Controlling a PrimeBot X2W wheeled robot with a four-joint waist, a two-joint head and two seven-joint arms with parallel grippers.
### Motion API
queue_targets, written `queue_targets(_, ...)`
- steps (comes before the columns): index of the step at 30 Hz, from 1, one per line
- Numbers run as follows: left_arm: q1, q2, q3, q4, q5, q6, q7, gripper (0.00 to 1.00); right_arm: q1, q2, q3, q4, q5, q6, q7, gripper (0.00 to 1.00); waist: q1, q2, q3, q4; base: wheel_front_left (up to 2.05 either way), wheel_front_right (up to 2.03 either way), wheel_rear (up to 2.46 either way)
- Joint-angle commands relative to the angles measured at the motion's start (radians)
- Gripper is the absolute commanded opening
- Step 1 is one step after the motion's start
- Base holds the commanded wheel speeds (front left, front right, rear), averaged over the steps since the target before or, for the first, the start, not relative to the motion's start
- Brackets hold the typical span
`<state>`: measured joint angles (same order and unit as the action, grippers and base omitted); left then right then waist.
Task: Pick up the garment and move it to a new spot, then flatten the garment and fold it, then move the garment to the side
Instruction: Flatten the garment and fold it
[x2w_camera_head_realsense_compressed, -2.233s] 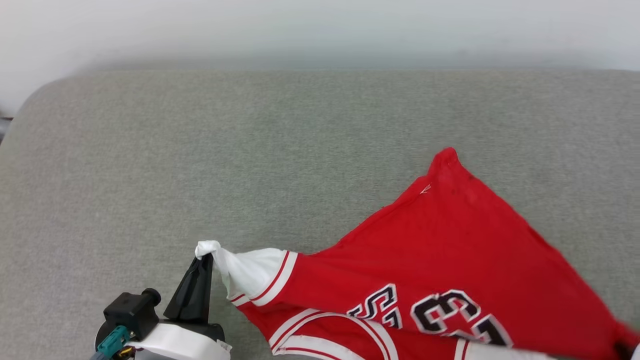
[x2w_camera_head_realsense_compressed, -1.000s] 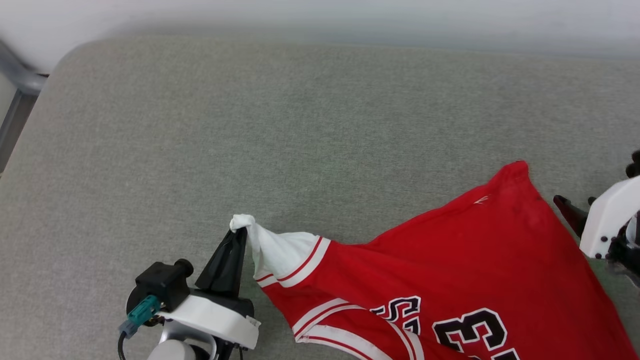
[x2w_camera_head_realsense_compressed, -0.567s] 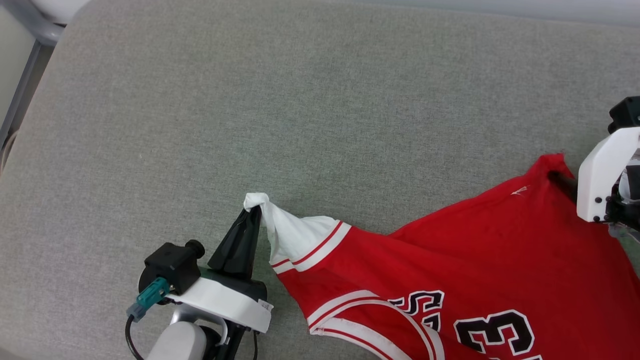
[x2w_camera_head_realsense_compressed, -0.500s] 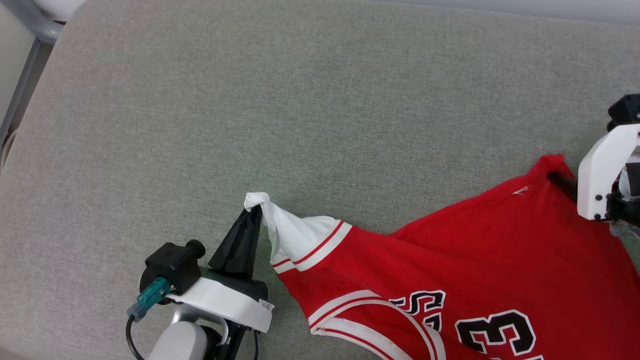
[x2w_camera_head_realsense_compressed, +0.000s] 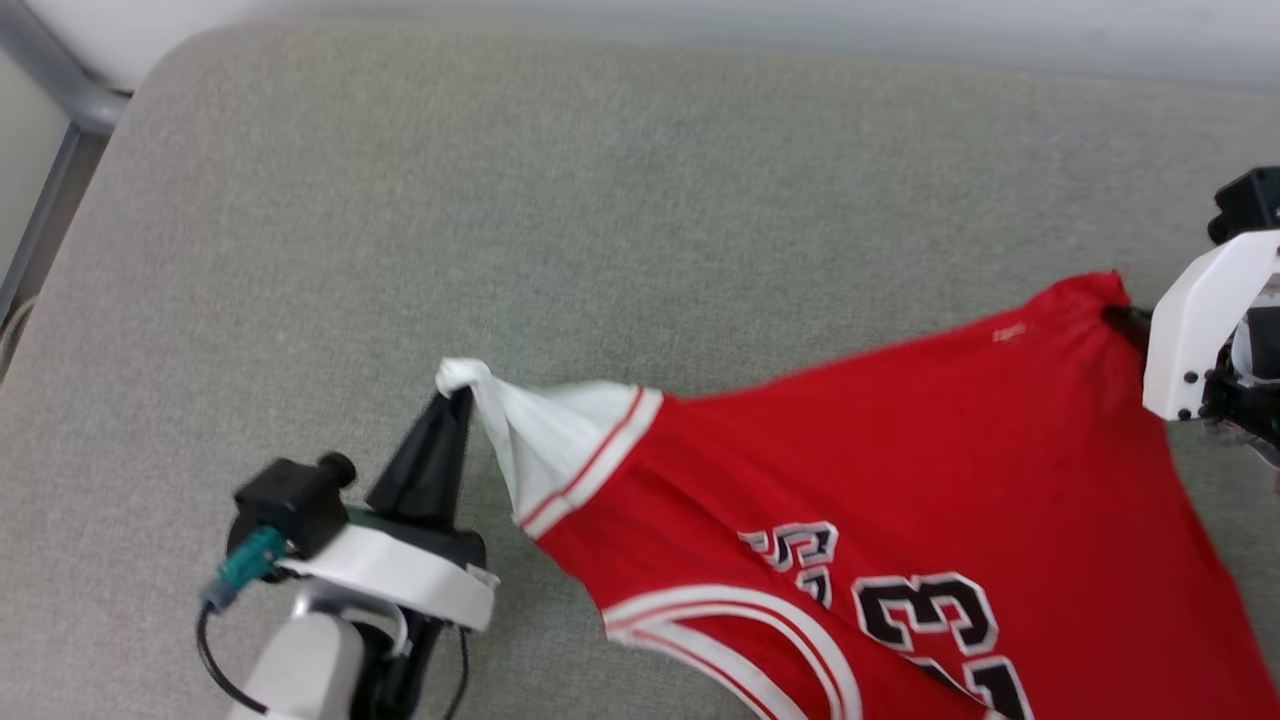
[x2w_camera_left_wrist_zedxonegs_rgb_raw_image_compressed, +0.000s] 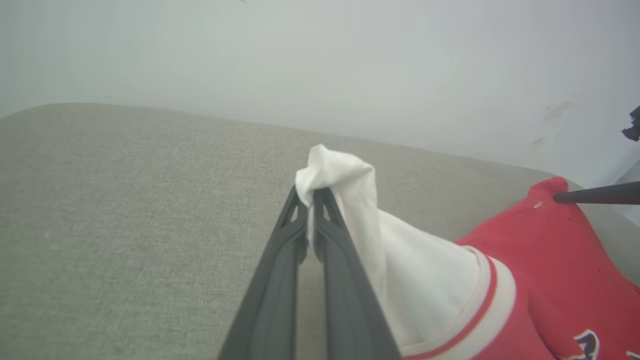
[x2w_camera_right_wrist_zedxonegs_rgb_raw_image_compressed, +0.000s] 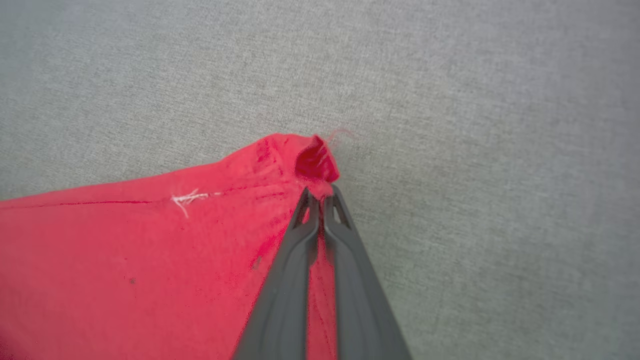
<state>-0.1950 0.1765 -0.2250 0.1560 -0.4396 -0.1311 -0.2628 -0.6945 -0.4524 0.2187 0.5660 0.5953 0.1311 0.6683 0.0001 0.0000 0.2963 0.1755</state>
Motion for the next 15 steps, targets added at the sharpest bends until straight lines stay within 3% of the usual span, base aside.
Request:
queue_targets(1, -0.034, 0.018, 0.012, 0.005, -0.005, 0.001, -0.002, 0.00, -0.009, 0.001, -0.008, -0.009, -0.005, -0.001, -0.023, 0.00, -0.0001, 0.0000, -0.048, -0.030, 0.00, 0.00, 0.00)
queue_targets(8, -0.195, 0.107, -0.010, 0.091, -0.033, 0.001, -0.002, 0.00, -0.039, 0.033, -0.048, -0.015, -0.066, -0.001, -0.110, 0.00, -0.0001, 0.0000, -0.119, -0.098, 0.00, 0.00, 0.00)
queue_targets(15, -0.469, 0.199, -0.079, 0.253, -0.102, 0.001, 0.034, 0.00, -0.139, 0.083, -0.113, 0.019, -0.174, -0.001, -0.220, 0.00, -0.0001, 0.0000, -0.128, -0.154, 0.00, 0.00, 0.00)
